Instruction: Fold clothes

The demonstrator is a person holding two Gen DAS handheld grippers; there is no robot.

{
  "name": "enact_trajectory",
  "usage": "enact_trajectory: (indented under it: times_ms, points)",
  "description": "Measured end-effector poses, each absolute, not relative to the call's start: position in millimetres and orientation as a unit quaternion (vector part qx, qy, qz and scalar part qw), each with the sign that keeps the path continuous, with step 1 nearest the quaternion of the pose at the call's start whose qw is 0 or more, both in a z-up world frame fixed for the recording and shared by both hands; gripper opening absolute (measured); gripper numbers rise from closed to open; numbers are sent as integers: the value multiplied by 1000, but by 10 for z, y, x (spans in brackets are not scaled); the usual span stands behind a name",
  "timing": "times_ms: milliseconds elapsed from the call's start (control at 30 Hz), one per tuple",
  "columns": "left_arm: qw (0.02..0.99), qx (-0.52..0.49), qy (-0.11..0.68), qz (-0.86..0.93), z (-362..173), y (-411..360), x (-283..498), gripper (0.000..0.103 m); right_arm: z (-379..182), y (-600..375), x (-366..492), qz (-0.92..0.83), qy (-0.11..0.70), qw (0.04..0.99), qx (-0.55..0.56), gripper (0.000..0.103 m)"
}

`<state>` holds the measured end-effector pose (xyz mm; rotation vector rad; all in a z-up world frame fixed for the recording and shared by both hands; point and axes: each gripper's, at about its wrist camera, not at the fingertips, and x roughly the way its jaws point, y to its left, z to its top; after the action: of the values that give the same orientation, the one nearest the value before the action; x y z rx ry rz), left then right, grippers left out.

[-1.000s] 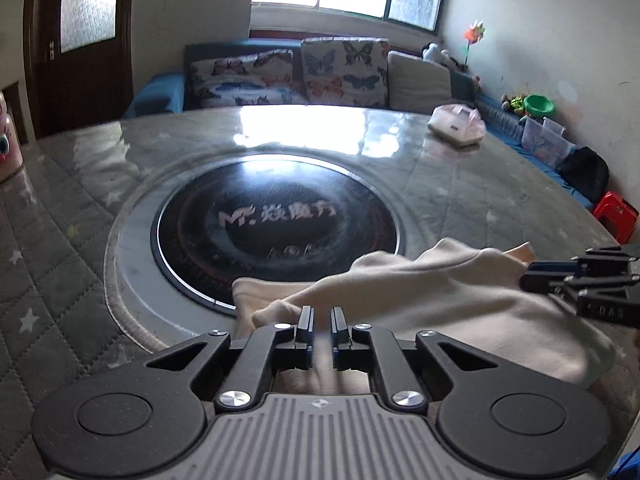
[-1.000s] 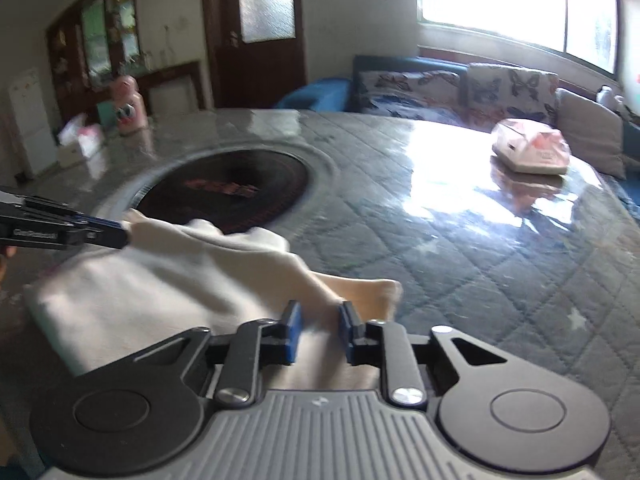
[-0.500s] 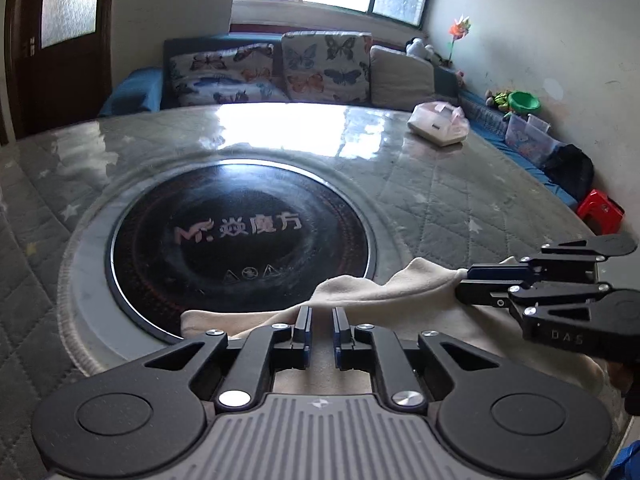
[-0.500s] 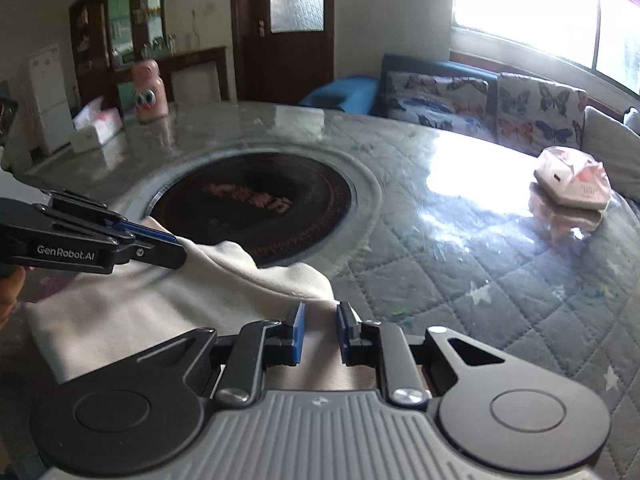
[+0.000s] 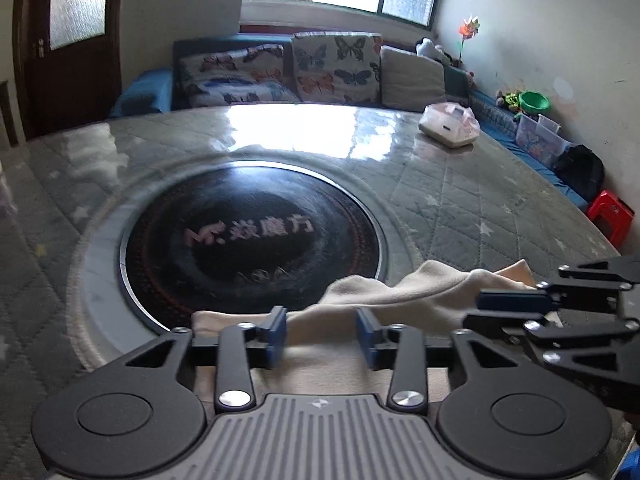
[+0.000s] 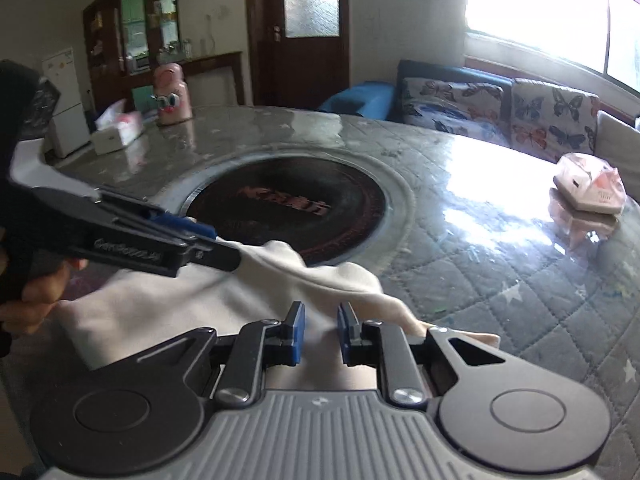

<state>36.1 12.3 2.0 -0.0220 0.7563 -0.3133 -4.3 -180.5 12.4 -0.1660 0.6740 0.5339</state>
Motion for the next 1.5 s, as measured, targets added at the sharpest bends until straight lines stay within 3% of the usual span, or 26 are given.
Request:
enact_trajectory:
  times_ms: [433, 567, 633, 733, 933, 1500]
  points:
    - [921, -62, 374, -87, 104, 588, -101, 79, 87, -1385, -666, 328, 309, 881, -146, 18]
    - [921, -90, 375, -55, 121, 779, -192, 90, 178, -1262, -736, 345, 292, 877, -160, 29]
    - [919, -105, 378, -42, 124, 862, -219, 91, 188, -1175, -750, 355, 286, 873, -172, 30]
    - [914, -123, 386, -31, 124, 950, -241, 92, 157, -965, -788, 378, 280, 861, -195, 39]
    - [904, -159, 396, -20, 99, 1068, -282, 94, 114, -577, -965, 400, 239, 846, -260, 38]
    - [898, -192, 396, -22, 77, 1138, -289, 96, -24, -392, -912, 423, 269, 832, -239, 43]
